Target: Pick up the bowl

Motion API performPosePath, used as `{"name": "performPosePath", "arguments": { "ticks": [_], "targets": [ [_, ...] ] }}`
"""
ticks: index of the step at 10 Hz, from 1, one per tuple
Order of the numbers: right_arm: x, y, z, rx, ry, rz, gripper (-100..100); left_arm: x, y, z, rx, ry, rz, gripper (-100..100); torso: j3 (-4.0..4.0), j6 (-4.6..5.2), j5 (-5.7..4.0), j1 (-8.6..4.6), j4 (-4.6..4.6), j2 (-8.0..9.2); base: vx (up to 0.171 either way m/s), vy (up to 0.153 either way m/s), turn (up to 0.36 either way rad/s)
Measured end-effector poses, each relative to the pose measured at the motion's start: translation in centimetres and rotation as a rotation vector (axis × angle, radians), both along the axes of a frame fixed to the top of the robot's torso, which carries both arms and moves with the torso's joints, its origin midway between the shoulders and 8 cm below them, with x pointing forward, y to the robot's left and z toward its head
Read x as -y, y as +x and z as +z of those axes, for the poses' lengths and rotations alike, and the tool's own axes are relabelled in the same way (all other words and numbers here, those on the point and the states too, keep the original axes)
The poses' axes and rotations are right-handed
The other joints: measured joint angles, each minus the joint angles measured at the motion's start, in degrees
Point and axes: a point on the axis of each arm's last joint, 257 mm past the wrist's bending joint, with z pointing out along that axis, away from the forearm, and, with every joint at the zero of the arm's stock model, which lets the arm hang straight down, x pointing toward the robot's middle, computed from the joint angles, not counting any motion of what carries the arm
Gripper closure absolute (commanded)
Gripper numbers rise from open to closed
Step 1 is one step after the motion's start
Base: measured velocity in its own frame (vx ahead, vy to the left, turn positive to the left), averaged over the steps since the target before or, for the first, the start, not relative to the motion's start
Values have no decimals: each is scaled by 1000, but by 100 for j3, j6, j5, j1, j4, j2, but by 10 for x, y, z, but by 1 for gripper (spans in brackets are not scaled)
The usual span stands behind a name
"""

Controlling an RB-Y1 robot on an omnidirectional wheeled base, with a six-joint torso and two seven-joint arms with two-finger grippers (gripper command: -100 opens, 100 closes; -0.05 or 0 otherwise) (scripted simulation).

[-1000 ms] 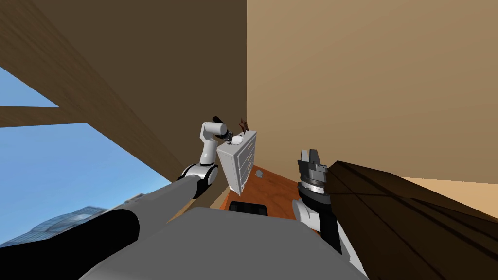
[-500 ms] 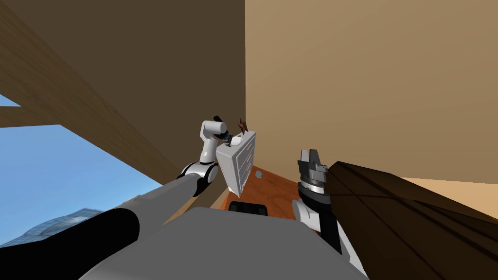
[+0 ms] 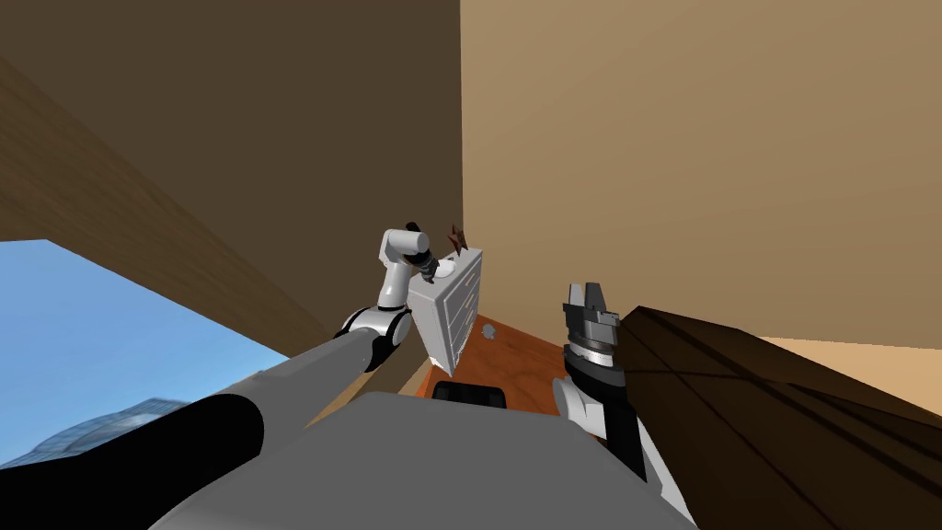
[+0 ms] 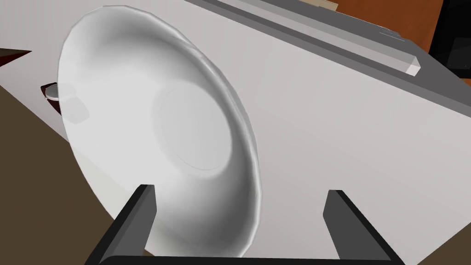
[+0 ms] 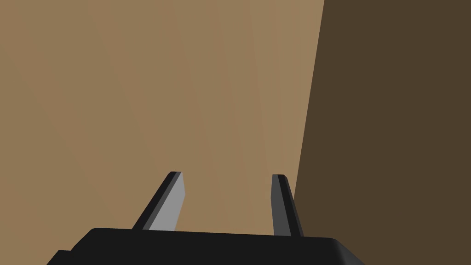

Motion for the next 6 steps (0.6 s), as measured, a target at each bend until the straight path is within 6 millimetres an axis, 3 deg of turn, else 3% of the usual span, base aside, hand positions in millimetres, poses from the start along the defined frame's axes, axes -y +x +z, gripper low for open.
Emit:
{"name": "performPosePath", "arguments": {
  "ticks": [1,2,6],
  "targets": [
    [0,0,0,0,0,0,0,0,-1,-1,-7,0,0,0,4,0,1,3,1,7,0,0,0],
    [0,0,0,0,0,0,0,0,-1,-1,-6,0,0,-100,7,0,1,4,3,13,7,1,-9],
    [0,0,0,0,0,0,0,-1,7,-18,-6,0,3,-100,8,0,1,6,3,14,6,0,-5]
  ]
}}
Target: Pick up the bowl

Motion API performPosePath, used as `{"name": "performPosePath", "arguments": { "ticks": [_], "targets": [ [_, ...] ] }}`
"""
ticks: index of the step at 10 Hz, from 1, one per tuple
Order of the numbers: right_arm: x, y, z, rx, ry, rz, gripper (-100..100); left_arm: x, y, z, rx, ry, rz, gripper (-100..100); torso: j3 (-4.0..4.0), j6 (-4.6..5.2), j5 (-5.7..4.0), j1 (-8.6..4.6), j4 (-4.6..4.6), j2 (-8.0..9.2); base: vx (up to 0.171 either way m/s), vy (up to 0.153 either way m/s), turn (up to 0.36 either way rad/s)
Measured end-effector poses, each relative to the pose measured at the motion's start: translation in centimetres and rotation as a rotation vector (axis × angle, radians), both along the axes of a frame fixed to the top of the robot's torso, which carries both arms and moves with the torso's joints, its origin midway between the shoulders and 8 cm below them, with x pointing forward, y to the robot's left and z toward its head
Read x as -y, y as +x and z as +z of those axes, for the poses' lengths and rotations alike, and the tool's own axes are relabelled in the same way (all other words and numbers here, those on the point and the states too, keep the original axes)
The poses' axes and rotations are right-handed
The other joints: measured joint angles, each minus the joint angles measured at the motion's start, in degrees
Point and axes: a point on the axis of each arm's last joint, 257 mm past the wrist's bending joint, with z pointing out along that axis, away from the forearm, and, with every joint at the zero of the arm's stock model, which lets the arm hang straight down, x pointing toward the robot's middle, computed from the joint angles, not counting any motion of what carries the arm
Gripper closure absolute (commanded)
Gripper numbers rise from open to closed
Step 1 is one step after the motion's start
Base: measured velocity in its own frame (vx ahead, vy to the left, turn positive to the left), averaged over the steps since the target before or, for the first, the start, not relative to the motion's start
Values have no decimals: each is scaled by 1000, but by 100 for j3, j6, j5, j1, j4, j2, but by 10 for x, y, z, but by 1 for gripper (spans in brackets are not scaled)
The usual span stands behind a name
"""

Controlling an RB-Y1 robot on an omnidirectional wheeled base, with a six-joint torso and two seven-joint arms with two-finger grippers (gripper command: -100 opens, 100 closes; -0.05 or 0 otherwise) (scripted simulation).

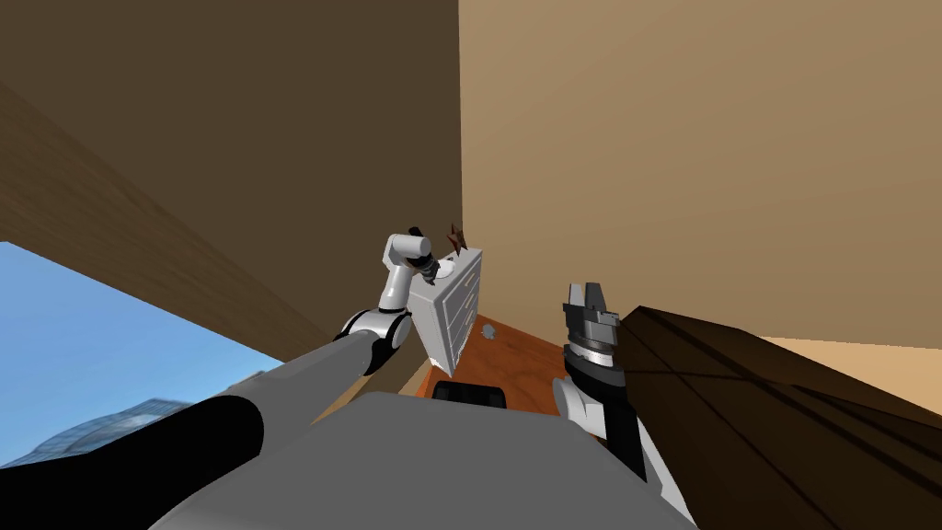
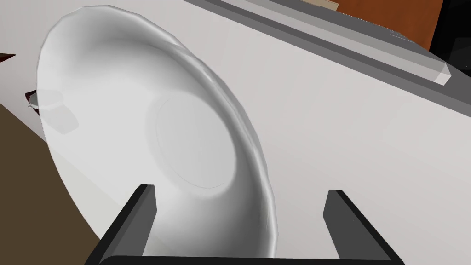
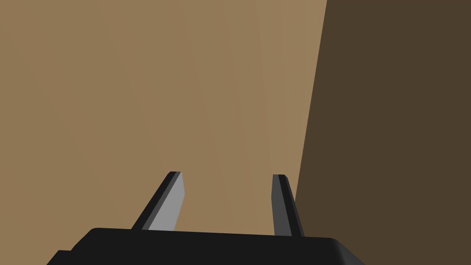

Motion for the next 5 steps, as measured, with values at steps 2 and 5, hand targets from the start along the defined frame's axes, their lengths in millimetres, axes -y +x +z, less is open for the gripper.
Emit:
{"name": "performPosePath", "arguments": {
  "ticks": [2,5],
  "targets": [
    [0,0,0,0,0,0,0,0,1,0,2,0,0,100,2,0,0,0,1,3,0,0,0],
    [0,0,0,0,0,0,0,0,0,-1,0,0,-1,100,3,-1,-1,-1,3,3,0,0,0]
  ]
}}
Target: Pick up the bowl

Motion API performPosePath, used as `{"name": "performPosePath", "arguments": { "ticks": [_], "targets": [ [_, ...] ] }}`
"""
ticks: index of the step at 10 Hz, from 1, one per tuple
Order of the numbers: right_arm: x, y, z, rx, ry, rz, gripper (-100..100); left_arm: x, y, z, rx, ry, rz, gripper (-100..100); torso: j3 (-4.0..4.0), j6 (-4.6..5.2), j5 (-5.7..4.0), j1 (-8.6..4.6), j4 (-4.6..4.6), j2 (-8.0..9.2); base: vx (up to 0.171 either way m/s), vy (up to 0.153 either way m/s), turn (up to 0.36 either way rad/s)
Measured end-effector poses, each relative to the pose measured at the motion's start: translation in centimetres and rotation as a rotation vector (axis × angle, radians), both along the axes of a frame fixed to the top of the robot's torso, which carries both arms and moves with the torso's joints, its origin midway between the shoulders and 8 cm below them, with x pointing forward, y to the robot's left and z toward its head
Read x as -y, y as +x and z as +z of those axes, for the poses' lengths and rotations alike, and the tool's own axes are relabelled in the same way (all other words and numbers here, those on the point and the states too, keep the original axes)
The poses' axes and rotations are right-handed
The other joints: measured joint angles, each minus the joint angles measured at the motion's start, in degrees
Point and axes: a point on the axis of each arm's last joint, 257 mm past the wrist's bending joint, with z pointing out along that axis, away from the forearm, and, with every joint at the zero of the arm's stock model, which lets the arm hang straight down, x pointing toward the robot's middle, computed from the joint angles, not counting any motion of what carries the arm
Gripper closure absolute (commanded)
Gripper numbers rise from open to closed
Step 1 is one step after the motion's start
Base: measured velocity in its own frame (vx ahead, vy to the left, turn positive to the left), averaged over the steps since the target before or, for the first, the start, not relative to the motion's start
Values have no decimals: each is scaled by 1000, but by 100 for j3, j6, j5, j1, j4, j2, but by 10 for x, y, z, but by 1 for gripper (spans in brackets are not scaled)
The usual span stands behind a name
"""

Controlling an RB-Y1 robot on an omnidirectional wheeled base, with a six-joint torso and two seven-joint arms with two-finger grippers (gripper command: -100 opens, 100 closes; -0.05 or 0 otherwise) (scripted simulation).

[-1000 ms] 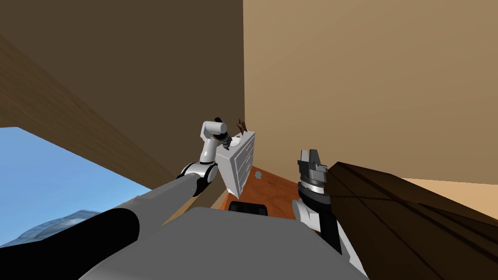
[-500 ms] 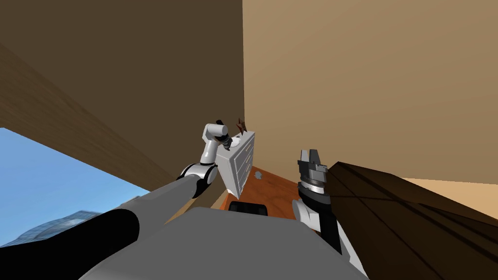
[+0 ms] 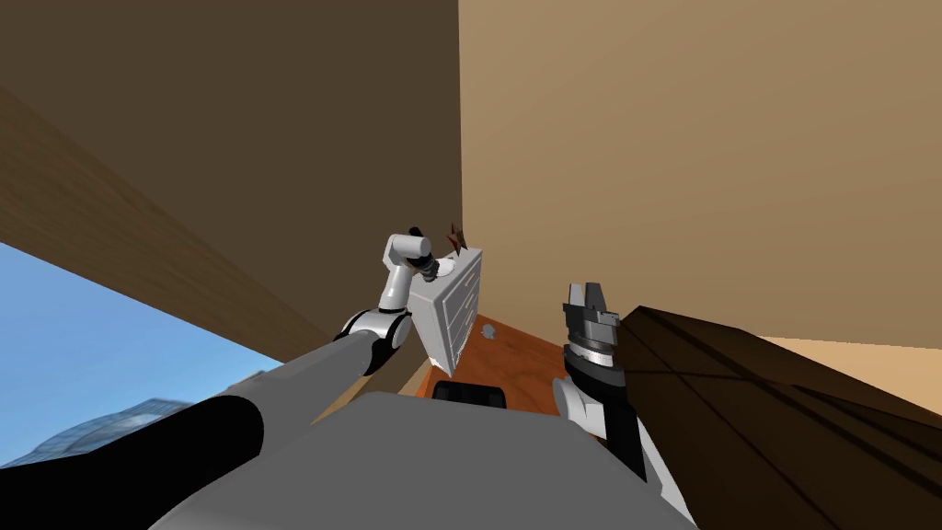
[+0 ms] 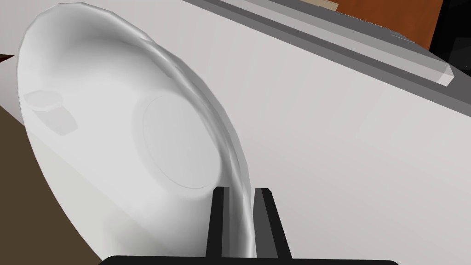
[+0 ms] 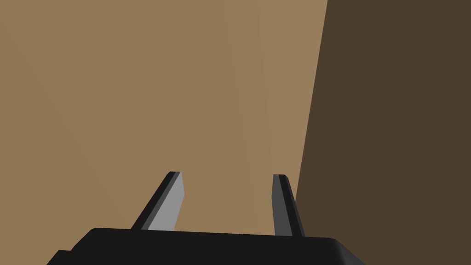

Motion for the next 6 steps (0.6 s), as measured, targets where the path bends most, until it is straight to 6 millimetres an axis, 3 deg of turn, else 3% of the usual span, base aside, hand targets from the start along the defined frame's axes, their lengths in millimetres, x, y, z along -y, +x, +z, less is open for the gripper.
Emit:
{"name": "performPosePath", "arguments": {
  "ticks": [1,2,5,6],
  "targets": [
    [0,0,0,0,0,0,0,0,0,0,-1,0,0,0,1,0,0,0,1,1,0,0,0],
    [0,0,0,0,0,0,0,0,0,0,-1,0,0,100,2,0,0,0,2,3,-7,-1,11],
    [0,0,0,0,0,0,0,0,-7,15,2,0,-1,100,13,-2,-2,-1,10,16,-6,-1,6],
    [0,0,0,0,0,0,0,0,-7,15,0,0,-1,0,11,-1,-1,-1,9,14,0,0,0]
  ]
}}
